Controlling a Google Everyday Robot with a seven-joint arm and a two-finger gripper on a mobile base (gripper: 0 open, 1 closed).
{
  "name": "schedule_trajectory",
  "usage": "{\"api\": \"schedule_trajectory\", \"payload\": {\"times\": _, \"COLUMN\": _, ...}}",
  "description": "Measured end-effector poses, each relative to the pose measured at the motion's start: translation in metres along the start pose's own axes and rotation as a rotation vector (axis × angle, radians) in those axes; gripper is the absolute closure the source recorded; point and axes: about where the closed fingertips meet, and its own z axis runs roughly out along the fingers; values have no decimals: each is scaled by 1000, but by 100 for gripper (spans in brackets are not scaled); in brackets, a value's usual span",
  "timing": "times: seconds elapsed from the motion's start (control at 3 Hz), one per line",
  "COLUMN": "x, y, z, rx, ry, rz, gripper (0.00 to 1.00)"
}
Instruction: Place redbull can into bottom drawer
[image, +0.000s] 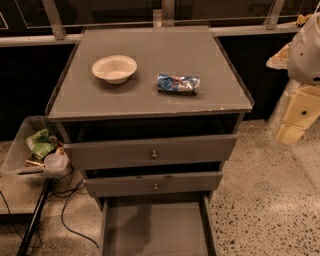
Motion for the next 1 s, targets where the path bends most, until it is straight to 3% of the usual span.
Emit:
{"api": "schedule_trajectory", "payload": {"times": 0.67, "x": -7, "y": -9, "z": -6, "rx": 31, "ry": 3, "rz": -2, "gripper": 0}}
{"api": "schedule_trajectory", "payload": {"times": 1.0, "x": -27, "y": -32, "z": -7, "rx": 65, "ry": -17, "rz": -36, "gripper": 0}}
